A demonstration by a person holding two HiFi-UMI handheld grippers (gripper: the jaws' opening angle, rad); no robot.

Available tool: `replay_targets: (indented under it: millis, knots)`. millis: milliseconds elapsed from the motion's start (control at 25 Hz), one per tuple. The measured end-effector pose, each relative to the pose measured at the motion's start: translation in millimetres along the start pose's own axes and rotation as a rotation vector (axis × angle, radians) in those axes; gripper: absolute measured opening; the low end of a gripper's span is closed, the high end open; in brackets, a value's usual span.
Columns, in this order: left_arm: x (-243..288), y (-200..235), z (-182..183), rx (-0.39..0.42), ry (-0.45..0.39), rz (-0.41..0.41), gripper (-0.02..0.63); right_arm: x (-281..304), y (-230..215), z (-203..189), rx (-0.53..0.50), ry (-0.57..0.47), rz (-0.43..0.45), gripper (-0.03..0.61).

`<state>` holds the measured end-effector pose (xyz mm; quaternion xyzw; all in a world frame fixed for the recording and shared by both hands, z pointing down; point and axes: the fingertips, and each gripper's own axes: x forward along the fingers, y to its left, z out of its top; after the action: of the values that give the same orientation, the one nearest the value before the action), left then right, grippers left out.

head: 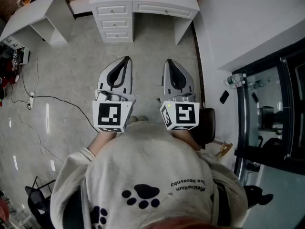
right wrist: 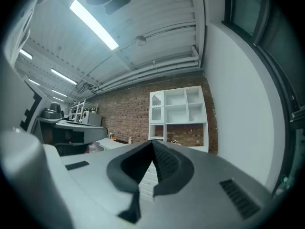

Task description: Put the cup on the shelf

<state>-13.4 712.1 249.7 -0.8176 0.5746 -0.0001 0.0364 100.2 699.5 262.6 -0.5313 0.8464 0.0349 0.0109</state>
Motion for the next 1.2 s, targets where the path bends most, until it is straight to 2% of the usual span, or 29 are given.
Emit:
replay_targets:
  millis: [480, 720, 920, 1200]
  knots:
    - [31.1, -18.8, 7.6, 0.019, -0.024, -0.008, 0.006, 10.8, -28.2, 9.0, -0.013, -0.037, 0.01, 0.009]
    - [43.6, -25.4, 3.5, 0.019, -0.032, -0.013, 0.006, 15.8, -42.0, 1.7, 0.033, -0.046, 0.016, 0.009]
    - [53.5, -15.6, -4.0, 0.012, -0.019, -0.007, 0.006, 25.9, -49.5, -6.5, 0.046, -0.034, 0.012, 0.009]
    - [89.9, 12.8, -14.6, -0.015, -0.027, -0.011, 0.006, 66.9, -51.7, -13.0, 0.007, -0.033, 0.018, 0.009]
